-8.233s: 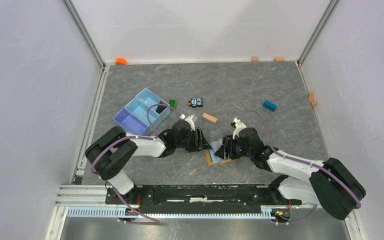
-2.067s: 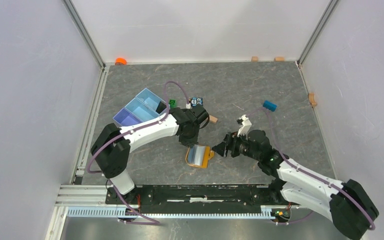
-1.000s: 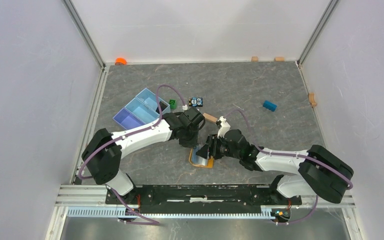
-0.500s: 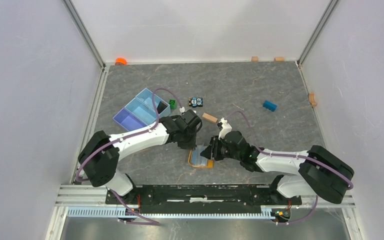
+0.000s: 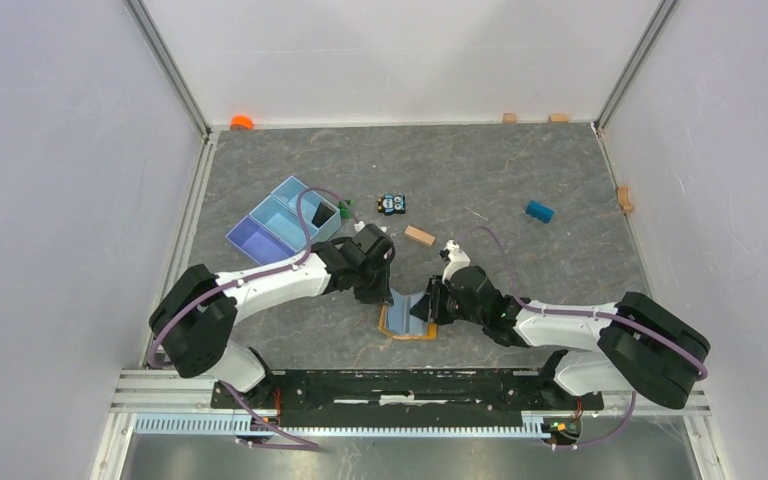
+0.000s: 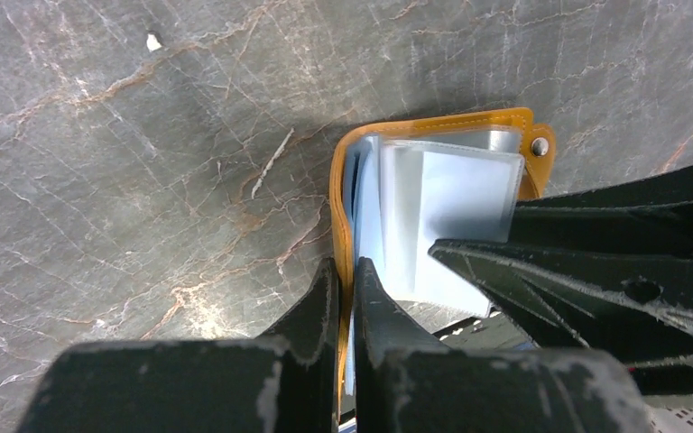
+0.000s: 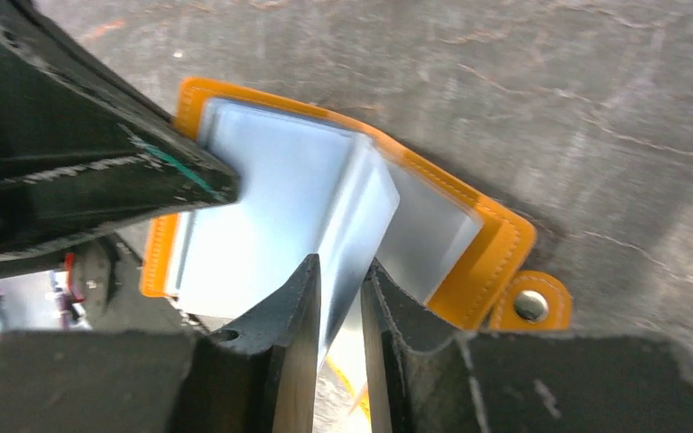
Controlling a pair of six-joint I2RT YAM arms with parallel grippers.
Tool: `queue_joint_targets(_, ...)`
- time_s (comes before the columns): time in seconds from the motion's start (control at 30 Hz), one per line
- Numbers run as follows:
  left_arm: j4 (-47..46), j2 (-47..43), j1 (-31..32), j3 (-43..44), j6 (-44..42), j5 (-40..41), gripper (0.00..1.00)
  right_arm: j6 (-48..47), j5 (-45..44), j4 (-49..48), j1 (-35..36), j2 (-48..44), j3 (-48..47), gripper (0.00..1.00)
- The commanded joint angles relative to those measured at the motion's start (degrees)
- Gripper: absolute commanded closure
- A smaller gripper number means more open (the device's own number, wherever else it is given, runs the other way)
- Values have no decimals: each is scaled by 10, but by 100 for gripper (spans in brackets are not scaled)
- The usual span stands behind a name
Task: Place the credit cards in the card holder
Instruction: Turn over the card slot in the card holder.
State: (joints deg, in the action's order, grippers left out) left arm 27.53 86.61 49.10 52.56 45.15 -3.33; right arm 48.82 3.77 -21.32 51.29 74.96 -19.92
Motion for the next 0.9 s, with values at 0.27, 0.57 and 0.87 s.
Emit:
queue_joint_targets(0.27, -59, 3, -11, -56, 2, -7, 94, -87, -171, 170, 2, -85, 0, 63)
queue_joint_targets(0.57, -52, 8, -11, -71, -31, 25, 73, -113, -174, 202, 3, -82, -5, 56)
queue_joint_targets(0.87, -20, -33, -11, -54, -70, 55, 38, -156, -193, 261, 2, -130, -37, 42)
